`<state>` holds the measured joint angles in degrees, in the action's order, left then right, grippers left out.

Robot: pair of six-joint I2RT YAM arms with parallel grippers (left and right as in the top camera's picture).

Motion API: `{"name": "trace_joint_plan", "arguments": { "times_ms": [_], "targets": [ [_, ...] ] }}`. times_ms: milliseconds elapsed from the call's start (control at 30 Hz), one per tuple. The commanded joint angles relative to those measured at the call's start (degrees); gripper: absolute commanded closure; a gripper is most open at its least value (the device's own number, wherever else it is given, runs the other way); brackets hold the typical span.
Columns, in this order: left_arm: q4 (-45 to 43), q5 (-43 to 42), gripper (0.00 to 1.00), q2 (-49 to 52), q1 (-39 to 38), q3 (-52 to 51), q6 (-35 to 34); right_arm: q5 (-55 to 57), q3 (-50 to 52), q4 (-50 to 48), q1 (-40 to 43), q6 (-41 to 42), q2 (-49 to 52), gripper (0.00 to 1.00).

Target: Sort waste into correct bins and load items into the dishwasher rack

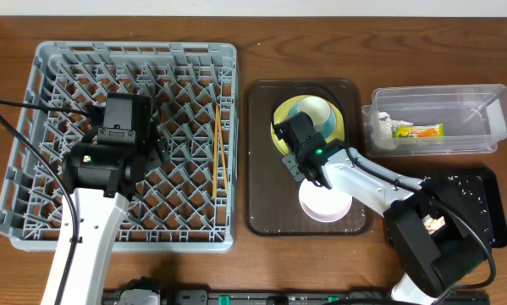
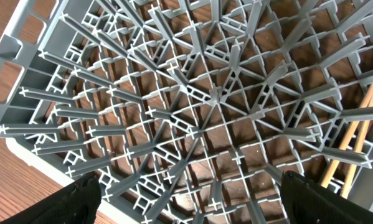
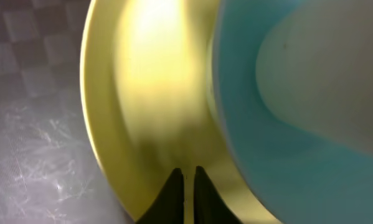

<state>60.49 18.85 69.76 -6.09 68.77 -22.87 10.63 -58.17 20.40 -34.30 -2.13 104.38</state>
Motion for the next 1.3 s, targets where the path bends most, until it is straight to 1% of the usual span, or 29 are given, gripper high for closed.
{"name": "trace_joint_plan", "arguments": {
  "times_ms": [0, 100, 267, 467, 500, 533, 567, 600, 767, 867, 967, 1100, 1233, 1267],
  "targets": [
    [0.31, 1.16, 0.07, 0.13, 0.24, -0.31, -0.33, -4.72, -0.22, 0.17, 0.48, -0.28, -2.32, 0.89],
    [0.31, 1.16, 0.07, 0.13, 0.24, -0.31, -0.33, -7.32, -0.22, 0.20, 0.48, -0.28, -2.84, 0.87],
    [0.31, 1.16, 0.07, 0.13, 0.24, -0.31, -0.33, -7.54, -0.22, 0.37, 0.48, -0.28, -2.86, 0.87],
    [0.31, 1.16, 0.07, 0.13, 0.24, -0.31, -0.33, -8.00, -0.94, 1.66, 0.46, -0.26, -3.58, 0.93],
    [0.31, 1.16, 0.07, 0.11, 0.24, -0.31, -0.33, -8.37, -1.25, 1.90, 0.39, -0.26, -4.15, 0.91],
    [0.31, 1.16, 0.07, 0.11, 0.24, -0.31, -0.33, -8.81, -1.62, 1.90, 0.26, -0.24, -5.14, 0.81],
    [0.31, 1.16, 0.07, 0.11, 0.24, -0.31, -0.33, -9.18, -1.95, 1.95, 0.09, -0.15, -6.14, 0.76],
    [0.31, 1.16, 0.07, 0.13, 0.24, -0.31, -0.33, -9.44, -2.25, 2.12, -0.17, 0.02, -7.34, 0.73],
    [0.31, 1.16, 0.07, 0.11, 0.24, -0.31, -0.33, -9.18, -2.71, 3.13, -1.77, 0.31, -16.04, 0.71],
    [0.31, 1.16, 0.07, 0.11, 0.24, -0.31, -0.33, -9.18, -2.73, 3.41, -1.64, 0.33, -20.94, 0.66],
    [0.31, 1.16, 0.07, 0.11, 0.24, -0.31, -0.33, -9.16, -2.97, 3.39, -0.46, 0.31, -24.87, 0.66],
    [0.31, 1.16, 0.07, 0.13, 0.24, -0.31, -0.33, -9.25, -3.06, 3.26, 2.62, 0.33, -26.82, 0.69],
    [0.31, 1.16, 0.07, 0.11, 0.24, -0.31, -0.33, -9.40, -2.97, 4.52, 3.76, 0.31, -26.38, 0.77],
    [0.31, 1.16, 0.07, 0.11, 0.24, -0.31, -0.33, -9.40, -2.95, 4.74, 3.76, 0.31, -26.10, 0.78]
  ]
}}
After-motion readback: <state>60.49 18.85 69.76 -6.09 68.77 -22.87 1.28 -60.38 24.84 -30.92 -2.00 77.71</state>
